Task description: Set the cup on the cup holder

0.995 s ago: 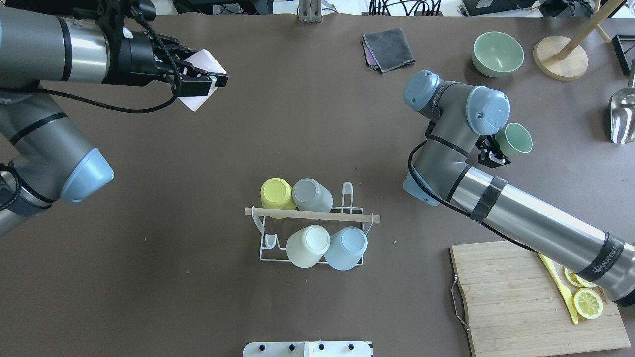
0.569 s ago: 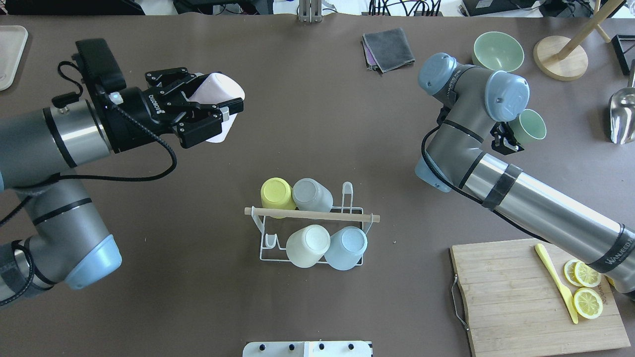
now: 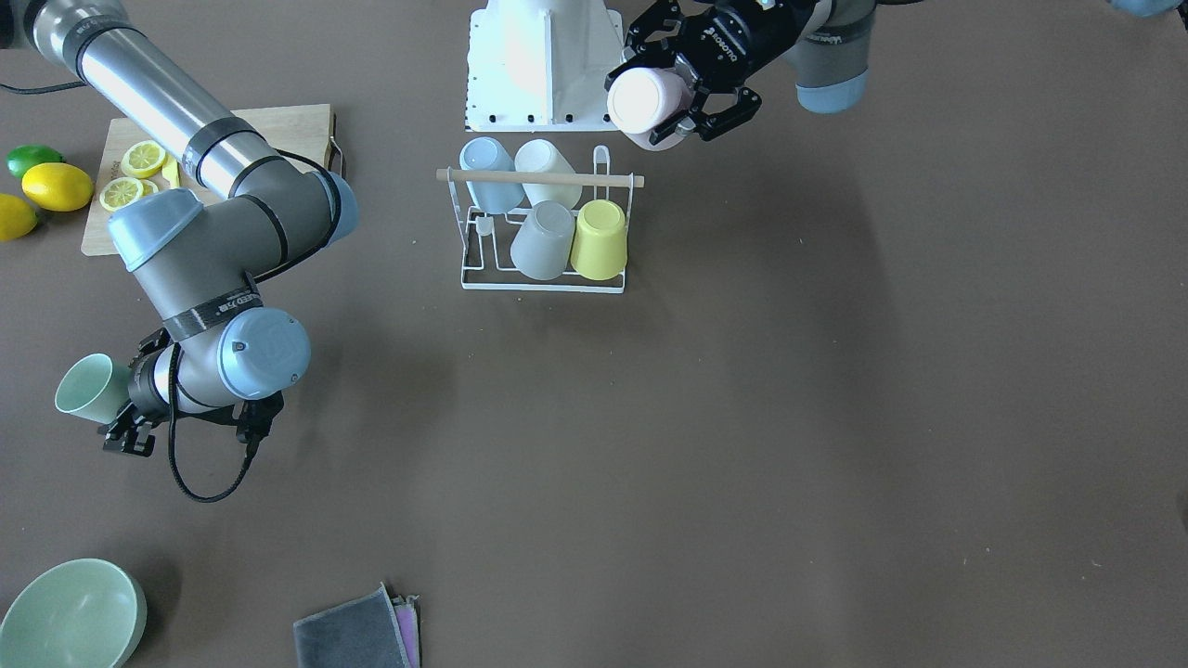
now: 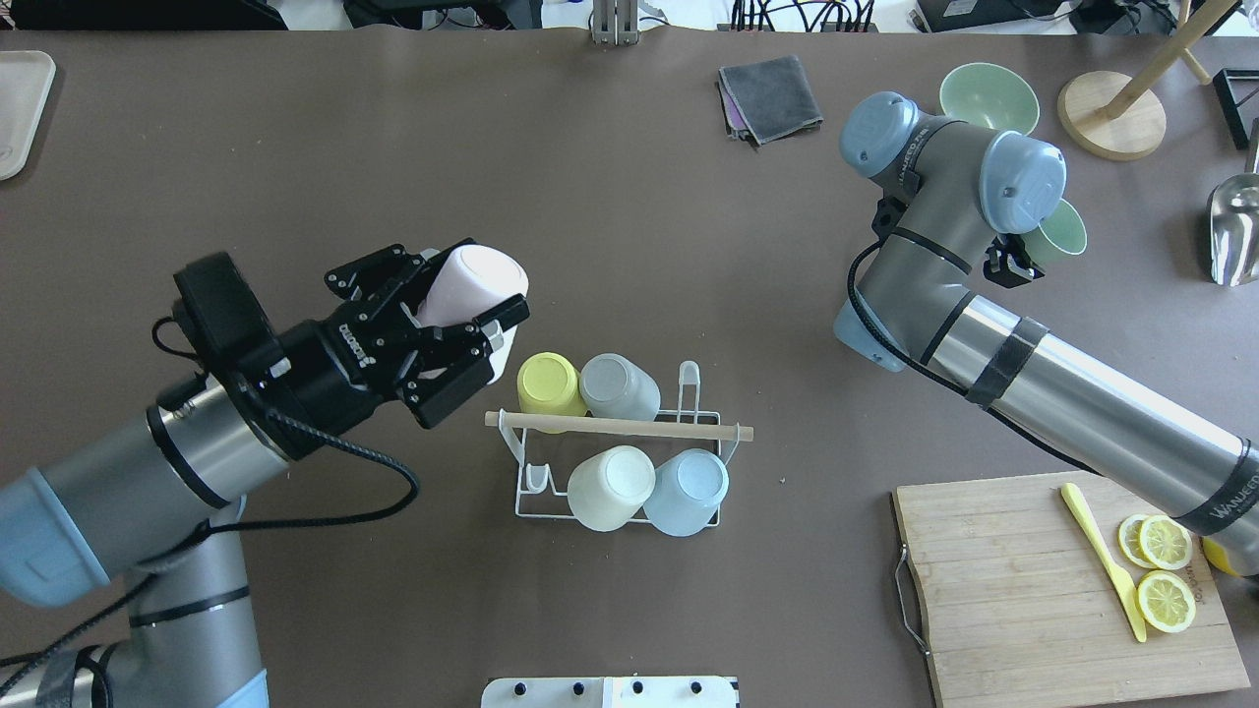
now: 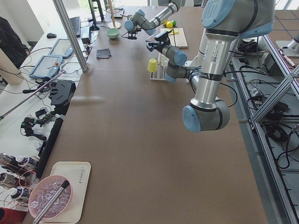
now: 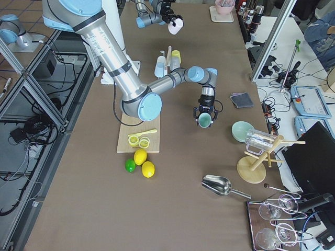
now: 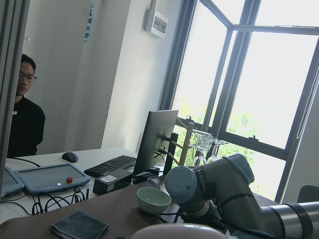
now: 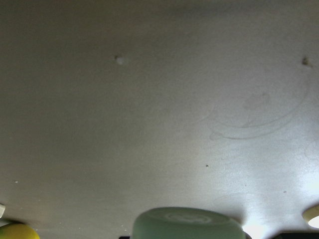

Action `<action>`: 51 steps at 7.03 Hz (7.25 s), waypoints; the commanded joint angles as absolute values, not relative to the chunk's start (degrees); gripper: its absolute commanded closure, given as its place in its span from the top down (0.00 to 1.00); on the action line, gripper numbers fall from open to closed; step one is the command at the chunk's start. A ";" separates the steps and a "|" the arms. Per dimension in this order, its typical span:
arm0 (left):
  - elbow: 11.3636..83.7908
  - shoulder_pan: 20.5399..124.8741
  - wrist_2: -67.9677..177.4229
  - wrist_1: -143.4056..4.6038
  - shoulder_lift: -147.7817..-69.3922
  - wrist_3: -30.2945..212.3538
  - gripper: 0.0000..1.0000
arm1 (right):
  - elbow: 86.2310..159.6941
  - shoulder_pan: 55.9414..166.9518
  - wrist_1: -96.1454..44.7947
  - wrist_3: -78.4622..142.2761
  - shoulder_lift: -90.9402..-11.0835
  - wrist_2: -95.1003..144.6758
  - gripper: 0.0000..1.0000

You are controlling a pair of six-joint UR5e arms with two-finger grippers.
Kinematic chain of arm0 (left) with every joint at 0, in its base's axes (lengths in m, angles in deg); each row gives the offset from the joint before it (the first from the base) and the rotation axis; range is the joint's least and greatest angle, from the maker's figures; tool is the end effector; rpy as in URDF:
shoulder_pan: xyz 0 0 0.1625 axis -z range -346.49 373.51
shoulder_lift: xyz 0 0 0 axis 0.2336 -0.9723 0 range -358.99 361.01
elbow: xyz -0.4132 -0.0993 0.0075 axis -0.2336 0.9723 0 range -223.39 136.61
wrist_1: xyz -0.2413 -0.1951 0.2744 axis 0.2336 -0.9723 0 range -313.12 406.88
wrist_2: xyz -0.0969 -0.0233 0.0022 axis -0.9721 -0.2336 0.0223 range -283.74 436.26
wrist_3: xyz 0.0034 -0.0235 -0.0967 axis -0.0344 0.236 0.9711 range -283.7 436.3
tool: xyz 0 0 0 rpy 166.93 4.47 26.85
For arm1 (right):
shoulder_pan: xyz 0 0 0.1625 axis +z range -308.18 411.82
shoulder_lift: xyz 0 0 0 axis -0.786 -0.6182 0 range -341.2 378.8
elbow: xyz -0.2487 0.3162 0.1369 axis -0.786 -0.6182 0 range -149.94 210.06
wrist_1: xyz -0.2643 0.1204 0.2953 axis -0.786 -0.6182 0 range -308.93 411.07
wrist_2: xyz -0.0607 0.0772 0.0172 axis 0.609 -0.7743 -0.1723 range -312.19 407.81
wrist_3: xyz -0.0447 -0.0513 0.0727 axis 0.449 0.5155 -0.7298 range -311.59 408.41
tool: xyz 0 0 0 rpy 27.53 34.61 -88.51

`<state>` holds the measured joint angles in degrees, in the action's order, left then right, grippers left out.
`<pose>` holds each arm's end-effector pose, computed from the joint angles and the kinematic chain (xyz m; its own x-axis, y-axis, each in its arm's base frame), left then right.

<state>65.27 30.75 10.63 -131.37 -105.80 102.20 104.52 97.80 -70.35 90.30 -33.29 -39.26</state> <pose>0.3900 -0.3037 0.2085 0.3062 0.7629 -0.5694 0.7380 0.1876 0.6482 -0.3915 -0.6043 0.4624 0.0723 -0.9951 0.0673 0.9867 0.0615 -0.1507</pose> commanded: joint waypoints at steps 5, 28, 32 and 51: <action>59.63 18.78 25.80 -136.45 -109.90 86.95 0.00 | 106.77 98.40 -70.31 89.45 -33.32 -39.38 0.00; 50.56 17.29 26.78 -143.58 -109.91 86.76 0.98 | 141.14 83.85 18.38 7.19 -50.37 -46.65 0.00; 64.59 19.12 25.29 -137.73 -102.65 83.77 0.98 | 139.49 76.70 18.29 8.15 -50.73 -37.37 0.00; 51.31 82.18 -52.76 -33.63 -103.51 97.76 0.98 | 131.48 73.44 23.12 11.85 -51.08 -33.40 1.00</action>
